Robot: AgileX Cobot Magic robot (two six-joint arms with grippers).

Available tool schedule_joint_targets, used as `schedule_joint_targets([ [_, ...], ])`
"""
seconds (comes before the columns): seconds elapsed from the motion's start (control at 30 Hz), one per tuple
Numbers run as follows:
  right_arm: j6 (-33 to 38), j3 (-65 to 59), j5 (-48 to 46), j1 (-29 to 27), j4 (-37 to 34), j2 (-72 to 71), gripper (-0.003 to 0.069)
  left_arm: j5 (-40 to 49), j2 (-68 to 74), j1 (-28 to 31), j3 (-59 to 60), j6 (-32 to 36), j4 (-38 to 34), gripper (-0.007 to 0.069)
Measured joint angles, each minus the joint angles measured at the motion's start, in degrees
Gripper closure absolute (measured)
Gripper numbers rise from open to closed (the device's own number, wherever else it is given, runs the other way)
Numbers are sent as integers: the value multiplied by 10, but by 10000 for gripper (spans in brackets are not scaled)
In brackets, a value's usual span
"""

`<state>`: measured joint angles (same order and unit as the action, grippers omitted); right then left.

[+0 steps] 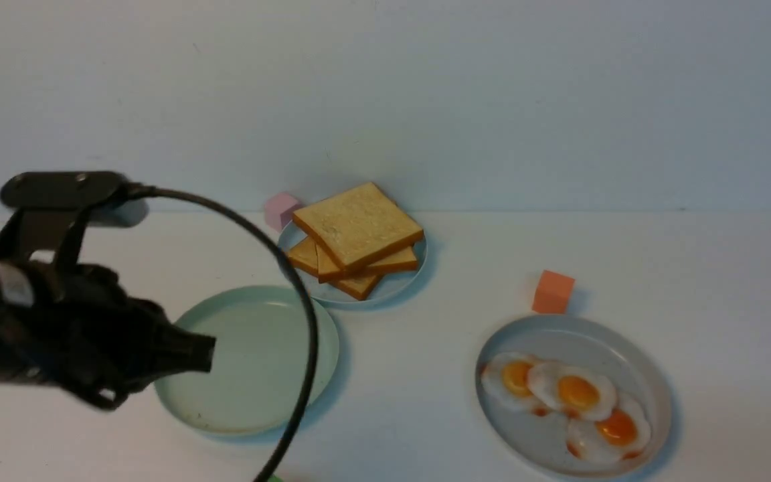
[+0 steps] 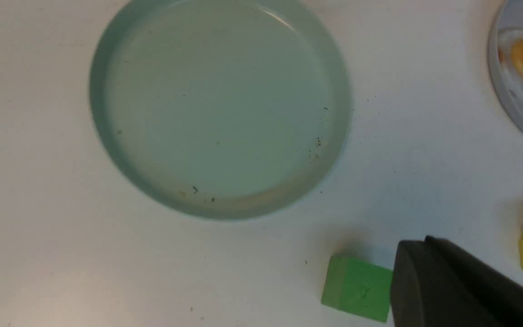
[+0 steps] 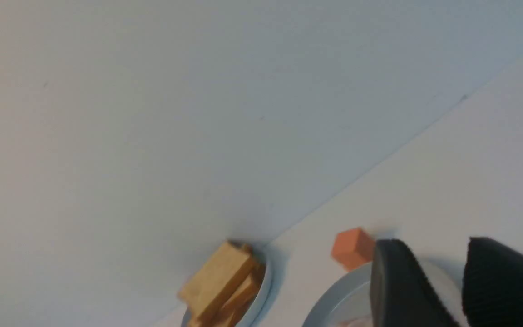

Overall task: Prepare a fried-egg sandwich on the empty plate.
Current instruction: Use the left arm to grab a slice of bread

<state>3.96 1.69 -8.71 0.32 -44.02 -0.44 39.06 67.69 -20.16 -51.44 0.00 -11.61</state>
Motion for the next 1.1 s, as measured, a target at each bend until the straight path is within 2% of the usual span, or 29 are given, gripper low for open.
schedule_joint_targets([
  [0.1, 64, 108, -137, 21, 31, 50, 418, 21, 64, 0, -69, 26, -1, 638],
  [0.13, 73, 127, -149, 23, 34, 56, 418, 22, 70, 0, -75, 28, -1, 638],
  [0.17, 92, 199, -244, 30, 64, 116, 418, 28, 107, 0, -108, 38, -1, 638],
  [0.23, 101, 304, -374, 32, 112, 205, 420, 41, 168, -1, -176, 60, -8, 638],
  [0.3, 102, 362, -453, 32, 143, 259, 429, 46, 200, -5, -205, 71, -11, 638],
  [0.33, 97, 421, -531, 42, 179, 319, 454, 53, 237, -11, -252, 86, -11, 638],
  [0.4, 80, 495, -603, 83, 223, 398, 531, 69, 290, -26, -317, 100, -7, 638],
  [0.47, 75, 520, -615, 114, 238, 422, 577, 79, 319, -35, -352, 107, -4, 638],
  [0.53, 64, 578, -628, 185, 272, 469, 651, 92, 383, -48, -424, 112, -3, 638],
  [0.57, 63, 586, -629, 190, 278, 472, 656, 92, 383, -48, -429, 112, -4, 638],
  [0.67, 44, 642, -631, 264, 319, 503, 657, 92, 459, -50, -503, 129, -10, 630],
  [0.77, 39, 665, -631, 299, 342, 512, 652, 85, 510, -50, -541, 160, -9, 585],
  [0.83, 38, 672, -633, 316, 352, 514, 652, 65, 556, -50, -568, 193, 1, 482],
  [1.0, 38, 673, -637, 319, 359, 514, 651, -13, 608, -50, -581, 215, 36, 276],
  [1.1, 38, 674, -634, 319, 360, 514, 651, -46, 628, -50, -582, 218, 58, 217],
])
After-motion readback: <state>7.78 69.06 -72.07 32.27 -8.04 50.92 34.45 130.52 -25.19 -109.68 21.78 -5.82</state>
